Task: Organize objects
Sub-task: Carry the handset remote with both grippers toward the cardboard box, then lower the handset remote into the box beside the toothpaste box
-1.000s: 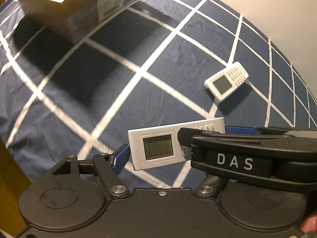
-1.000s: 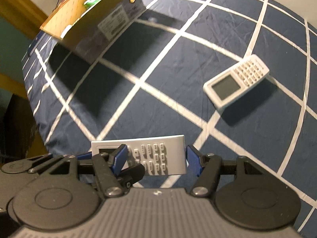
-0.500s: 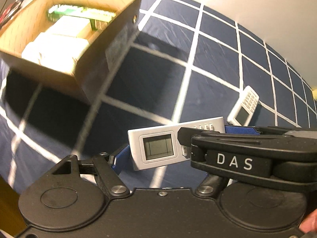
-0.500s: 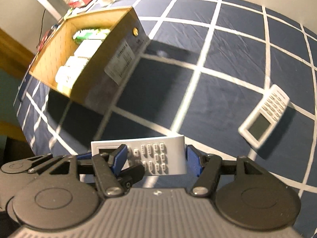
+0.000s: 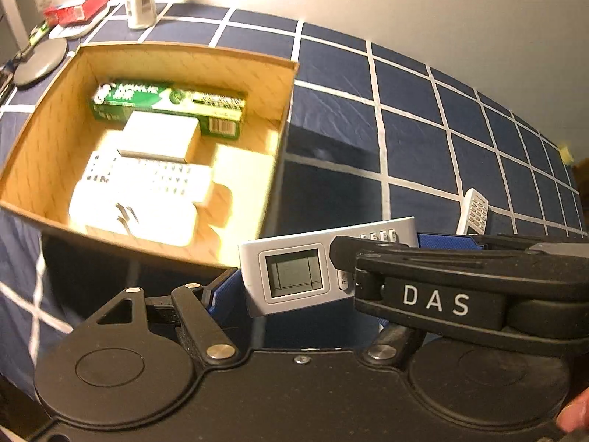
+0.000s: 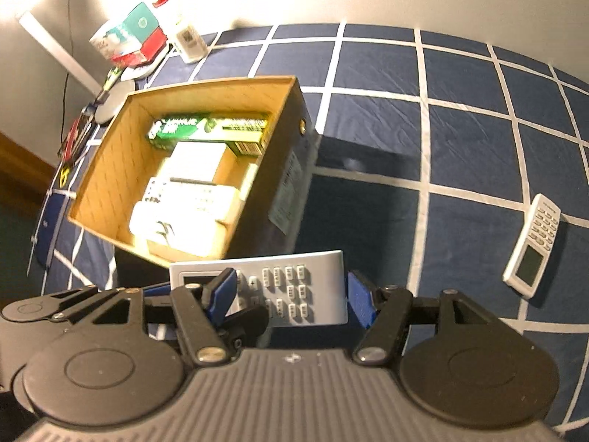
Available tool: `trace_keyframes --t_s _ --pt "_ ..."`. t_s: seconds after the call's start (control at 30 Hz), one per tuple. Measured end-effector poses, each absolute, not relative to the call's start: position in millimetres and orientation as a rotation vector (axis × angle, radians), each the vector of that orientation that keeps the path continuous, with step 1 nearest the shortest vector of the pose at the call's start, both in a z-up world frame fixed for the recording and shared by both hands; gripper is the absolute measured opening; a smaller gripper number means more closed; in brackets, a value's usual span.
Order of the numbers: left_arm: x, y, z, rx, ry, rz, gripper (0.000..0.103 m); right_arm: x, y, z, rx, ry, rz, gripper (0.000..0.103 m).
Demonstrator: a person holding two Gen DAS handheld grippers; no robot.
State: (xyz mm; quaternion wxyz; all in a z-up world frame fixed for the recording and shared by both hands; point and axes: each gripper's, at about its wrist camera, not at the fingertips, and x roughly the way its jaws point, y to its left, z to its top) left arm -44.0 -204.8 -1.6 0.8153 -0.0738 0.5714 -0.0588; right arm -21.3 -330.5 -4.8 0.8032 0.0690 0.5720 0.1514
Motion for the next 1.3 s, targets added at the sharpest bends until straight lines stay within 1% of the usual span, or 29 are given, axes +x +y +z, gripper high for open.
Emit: trace_keyframes --t_s 0.33,0.7,0.97,1.3 --pt "-10.4 -153.6 1.7 -0.111 1.215 -0.187 0.071 0.4 -279.7 -0.5 0.193 1.207 0.263 0.064" --pt "43.2 -103.4 -6.0 -0.093 1.232 -0.216 0.071 47.5 -227.3 -8.6 0.209 1.216 0.237 0.064" --pt "89.5 -74.3 -23.6 -0.09 1.256 -0.228 0.071 91.2 -196.6 -26.9 0.212 1.238 0.229 0.064" --pt "149.2 -59.0 -52.6 -0.036 1.311 -0.266 0.07 146.3 -179.7 -60.8 0.28 1.274 0.182 0.064"
